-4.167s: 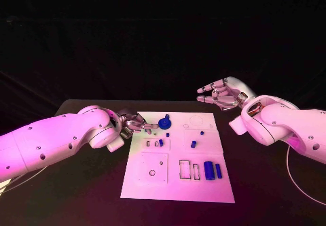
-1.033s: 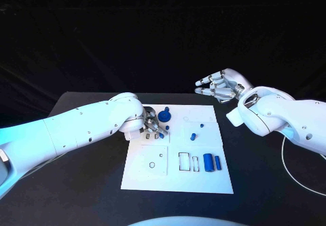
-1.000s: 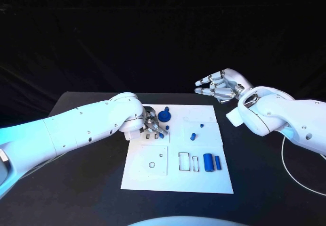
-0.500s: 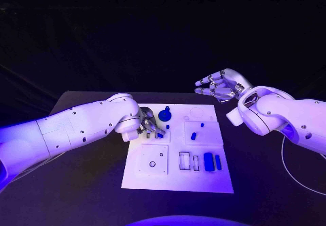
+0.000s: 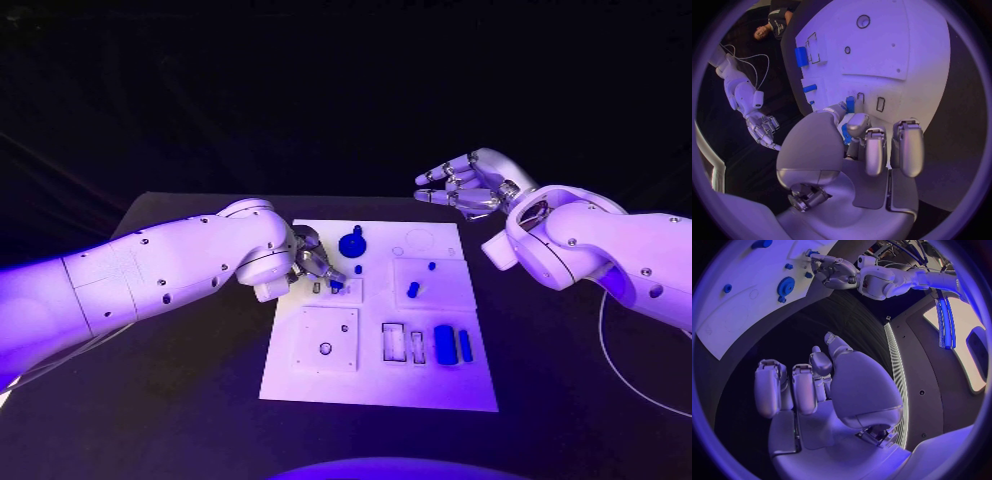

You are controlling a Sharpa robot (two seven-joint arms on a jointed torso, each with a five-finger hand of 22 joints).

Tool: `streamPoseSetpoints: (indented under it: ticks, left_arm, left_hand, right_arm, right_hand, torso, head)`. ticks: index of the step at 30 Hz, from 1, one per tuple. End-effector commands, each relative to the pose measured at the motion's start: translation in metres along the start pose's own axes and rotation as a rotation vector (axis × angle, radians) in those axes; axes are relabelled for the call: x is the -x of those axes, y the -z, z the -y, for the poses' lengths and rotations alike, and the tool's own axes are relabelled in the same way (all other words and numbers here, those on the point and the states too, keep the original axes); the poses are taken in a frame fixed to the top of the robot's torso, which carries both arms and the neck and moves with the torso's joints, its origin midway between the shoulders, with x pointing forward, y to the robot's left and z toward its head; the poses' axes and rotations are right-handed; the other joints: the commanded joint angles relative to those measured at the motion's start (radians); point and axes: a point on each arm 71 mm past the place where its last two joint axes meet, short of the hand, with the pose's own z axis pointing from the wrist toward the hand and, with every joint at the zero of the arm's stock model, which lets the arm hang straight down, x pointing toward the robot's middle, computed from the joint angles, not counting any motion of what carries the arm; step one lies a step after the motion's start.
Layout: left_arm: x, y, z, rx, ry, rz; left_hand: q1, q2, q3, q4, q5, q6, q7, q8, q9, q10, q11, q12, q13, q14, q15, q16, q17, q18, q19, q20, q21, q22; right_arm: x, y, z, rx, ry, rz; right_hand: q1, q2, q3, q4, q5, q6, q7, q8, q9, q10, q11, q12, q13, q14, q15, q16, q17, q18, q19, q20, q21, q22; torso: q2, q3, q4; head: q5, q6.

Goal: Assemble the parts on the task board

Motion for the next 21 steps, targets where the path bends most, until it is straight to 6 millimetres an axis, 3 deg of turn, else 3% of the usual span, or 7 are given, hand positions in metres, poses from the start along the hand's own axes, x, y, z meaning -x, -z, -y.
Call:
streamPoseSetpoints:
  ticks: [1,21]
  left_arm:
    - [0.0020,0.0004,0.0025,-0.013,-0.028,0.042]
    - [-0.0025,-0.0024,0.0051,0.022,-0.214,0.045]
  left_hand:
    - [-0.017,-0.005,0.189,-0.171,0.007,0.003,0.000,0.006,0.006,0.010,0.002,0.006,0.001,0.105,0.008,0.003,0.263,-0.016,0.045,0.003,0.003,0.126]
    - [-0.039,-0.020,0.235,-0.196,0.017,0.000,0.001,0.013,0.016,0.012,0.002,0.008,0.000,0.105,0.008,0.003,0.263,-0.018,0.049,0.003,0.008,0.135]
  right_arm:
    - [-0.0022,-0.0001,0.0002,0.001,0.000,-0.020]
    - [-0.0034,0.0000,0.0004,-0.001,-0.002,-0.031]
  right_hand:
    - [-0.008,0.006,0.001,0.007,0.007,0.008,0.000,0.002,-0.001,-0.001,-0.002,-0.003,-0.002,0.057,-0.001,-0.006,0.045,0.019,-0.008,-0.003,-0.007,-0.002]
    - [-0.010,0.006,0.001,0.008,0.007,0.008,0.000,0.002,-0.002,-0.001,-0.002,-0.003,-0.003,0.057,-0.001,-0.006,0.044,0.019,-0.008,-0.003,-0.007,-0.003]
  torso:
    - [0.001,-0.0004,-0.0002]
    - [0.000,-0.0011,0.0005]
  head:
    - [0.001,-0.001]
    - [0.004,-0.011]
